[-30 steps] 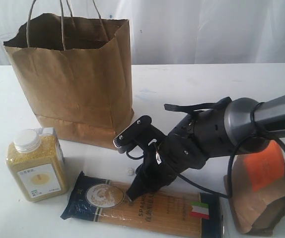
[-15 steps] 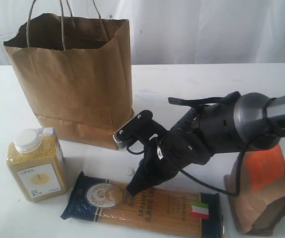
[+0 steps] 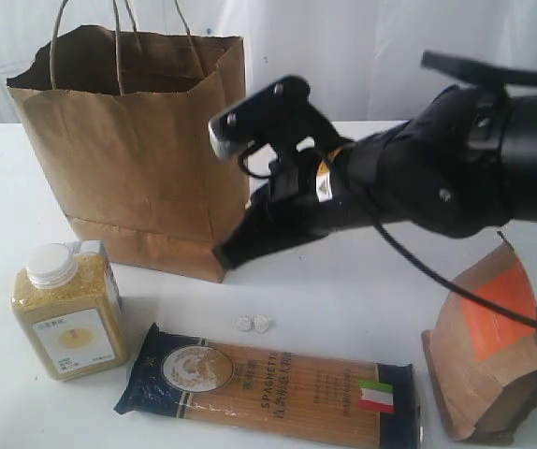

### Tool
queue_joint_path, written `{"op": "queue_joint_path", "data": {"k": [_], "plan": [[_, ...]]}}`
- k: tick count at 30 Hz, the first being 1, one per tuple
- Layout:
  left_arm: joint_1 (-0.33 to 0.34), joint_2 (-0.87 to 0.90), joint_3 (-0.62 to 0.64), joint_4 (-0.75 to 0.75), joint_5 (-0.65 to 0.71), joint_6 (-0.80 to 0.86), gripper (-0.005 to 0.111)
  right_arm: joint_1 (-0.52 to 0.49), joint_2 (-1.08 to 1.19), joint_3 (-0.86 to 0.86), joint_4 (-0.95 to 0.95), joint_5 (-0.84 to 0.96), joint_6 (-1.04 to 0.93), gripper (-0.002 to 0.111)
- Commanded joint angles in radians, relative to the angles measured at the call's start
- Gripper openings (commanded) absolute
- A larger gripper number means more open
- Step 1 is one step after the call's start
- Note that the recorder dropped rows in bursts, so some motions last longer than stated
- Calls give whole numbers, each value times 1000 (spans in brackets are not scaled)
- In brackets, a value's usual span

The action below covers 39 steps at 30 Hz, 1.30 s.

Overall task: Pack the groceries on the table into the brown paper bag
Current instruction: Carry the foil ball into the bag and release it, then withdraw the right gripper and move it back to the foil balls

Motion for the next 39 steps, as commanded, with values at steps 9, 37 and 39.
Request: {"op": "queue_joint_path", "data": {"k": [9,37,39], "plan": [[4,-5,3,-1,-4,1,0,0,25,-332,-38,-62,-15,0],[4,-5,3,-1,-4,1,0,-1,185,-774,-72,406,-16,56],[4,-5,3,-1,-4,1,0,-1,152,-750,-72,432,-26,54]]}}
